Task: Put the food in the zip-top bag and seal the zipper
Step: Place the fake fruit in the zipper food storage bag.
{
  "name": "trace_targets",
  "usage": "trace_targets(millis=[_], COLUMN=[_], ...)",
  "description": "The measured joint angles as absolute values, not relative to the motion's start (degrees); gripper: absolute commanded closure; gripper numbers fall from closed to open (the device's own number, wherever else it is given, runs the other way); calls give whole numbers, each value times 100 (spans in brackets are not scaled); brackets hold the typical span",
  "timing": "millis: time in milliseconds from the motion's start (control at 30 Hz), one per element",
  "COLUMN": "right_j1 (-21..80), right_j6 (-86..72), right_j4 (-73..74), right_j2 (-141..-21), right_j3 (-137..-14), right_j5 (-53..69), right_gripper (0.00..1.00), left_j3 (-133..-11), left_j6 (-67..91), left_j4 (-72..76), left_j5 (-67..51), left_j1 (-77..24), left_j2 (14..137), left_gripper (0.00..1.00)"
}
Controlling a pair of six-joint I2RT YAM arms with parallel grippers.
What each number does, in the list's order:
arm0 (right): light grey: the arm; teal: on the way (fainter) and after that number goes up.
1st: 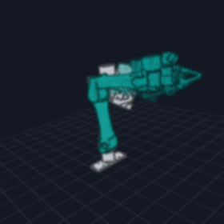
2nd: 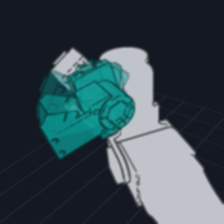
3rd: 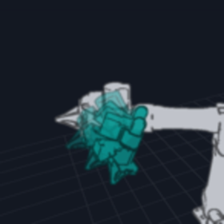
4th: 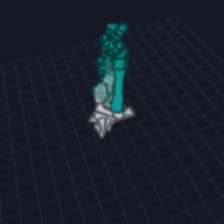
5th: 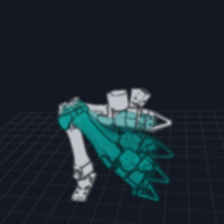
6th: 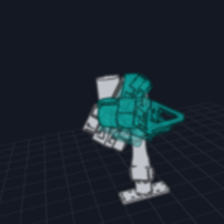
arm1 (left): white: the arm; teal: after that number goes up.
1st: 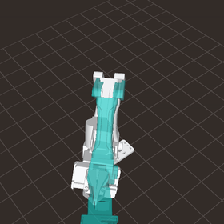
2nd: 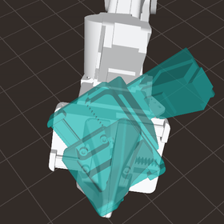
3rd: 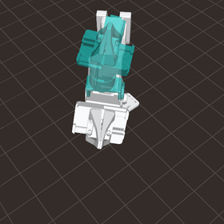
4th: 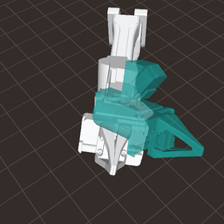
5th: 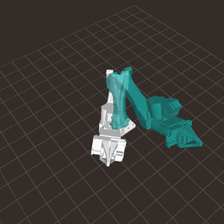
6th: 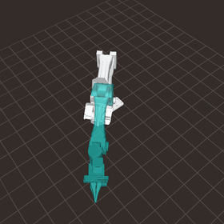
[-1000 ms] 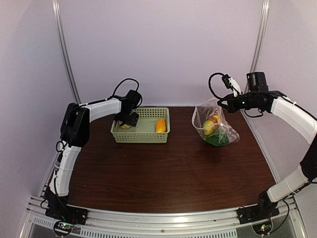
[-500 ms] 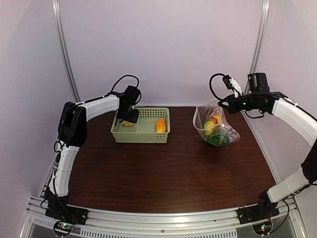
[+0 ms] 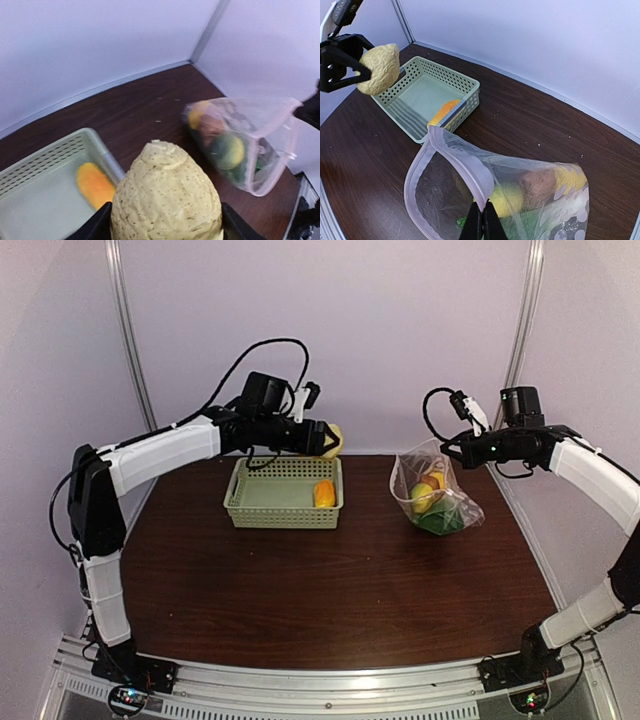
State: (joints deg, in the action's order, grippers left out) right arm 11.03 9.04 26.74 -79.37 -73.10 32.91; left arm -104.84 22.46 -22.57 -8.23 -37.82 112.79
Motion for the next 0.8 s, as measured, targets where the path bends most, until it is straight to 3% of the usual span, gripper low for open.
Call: trace_targets(millis=[333, 800], right_j1=[1103, 1122], right_j6=[875, 840], right_j4=[2676, 2681], right_j2=[-7915, -7502], right_j3=[-7310, -7236], right_j5=[3295, 3946], right_gripper=[100, 100], left_j3=[-10385, -11979], left_j6=[2585, 3562], left_j4=[-67, 412], left_j5=[-3098, -3236], left_j1=[-5131, -5256], left_j2=[11657, 13506], left_gripper=[59, 63])
